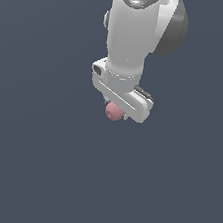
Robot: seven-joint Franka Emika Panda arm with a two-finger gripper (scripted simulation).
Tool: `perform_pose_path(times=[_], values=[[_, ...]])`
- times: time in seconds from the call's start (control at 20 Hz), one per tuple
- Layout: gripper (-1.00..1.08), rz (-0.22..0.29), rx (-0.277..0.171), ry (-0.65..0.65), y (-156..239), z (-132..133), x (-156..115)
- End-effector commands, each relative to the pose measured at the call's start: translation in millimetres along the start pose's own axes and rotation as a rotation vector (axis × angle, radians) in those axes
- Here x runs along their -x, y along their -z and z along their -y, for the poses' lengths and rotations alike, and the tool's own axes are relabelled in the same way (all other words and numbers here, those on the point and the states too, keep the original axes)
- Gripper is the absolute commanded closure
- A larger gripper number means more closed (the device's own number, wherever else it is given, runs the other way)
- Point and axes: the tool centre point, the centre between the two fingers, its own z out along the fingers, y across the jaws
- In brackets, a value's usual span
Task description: Pick up the object and move it to a goal position.
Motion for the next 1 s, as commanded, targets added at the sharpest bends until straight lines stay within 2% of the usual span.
perform_pose_path(times=[0.0, 0.5, 0.95], values=[[1.08, 0.0, 0.0, 0.0, 29.5, -5.0, 7.1], [1.08, -0.001, 0.001, -0.001, 137.5, -19.7, 30.6], [1.08, -0.001, 0.001, 0.001, 191.8, -24.7, 41.1]])
